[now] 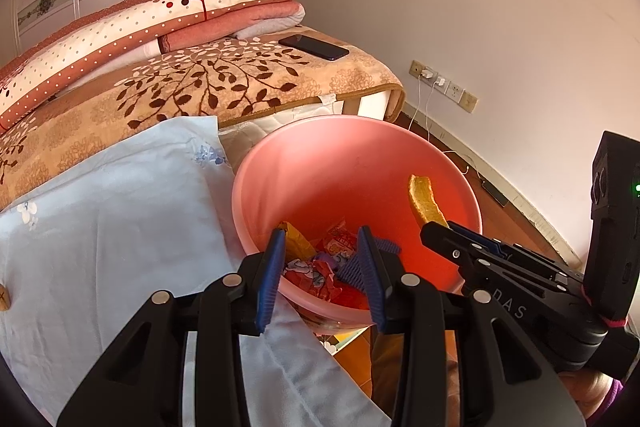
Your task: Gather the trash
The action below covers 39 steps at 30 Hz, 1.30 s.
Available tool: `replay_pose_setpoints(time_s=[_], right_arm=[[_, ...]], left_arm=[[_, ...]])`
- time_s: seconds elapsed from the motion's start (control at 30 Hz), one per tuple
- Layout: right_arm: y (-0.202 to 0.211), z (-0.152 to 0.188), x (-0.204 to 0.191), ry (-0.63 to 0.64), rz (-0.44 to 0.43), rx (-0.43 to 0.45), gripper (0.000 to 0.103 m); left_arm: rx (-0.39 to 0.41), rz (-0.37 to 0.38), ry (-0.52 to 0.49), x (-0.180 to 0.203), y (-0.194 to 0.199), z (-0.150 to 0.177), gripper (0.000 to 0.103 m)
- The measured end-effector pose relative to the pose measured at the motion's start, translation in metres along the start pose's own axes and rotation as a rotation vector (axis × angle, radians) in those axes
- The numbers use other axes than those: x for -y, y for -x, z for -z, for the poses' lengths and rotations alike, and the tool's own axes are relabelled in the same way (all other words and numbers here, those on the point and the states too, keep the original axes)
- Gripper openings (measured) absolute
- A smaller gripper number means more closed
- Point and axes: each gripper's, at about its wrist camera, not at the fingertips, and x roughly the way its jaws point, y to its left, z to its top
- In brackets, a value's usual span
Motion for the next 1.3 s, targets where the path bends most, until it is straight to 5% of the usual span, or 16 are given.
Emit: replay_pose_setpoints(time_s=[1.3], right_arm=[[0.0012,0.0027,-0.0043,0.008,-0.012,0.013,0.027]], left_arm=[[-0.001,-0.004,0.012,-0.0031,0.0015,0.0006,0.038]])
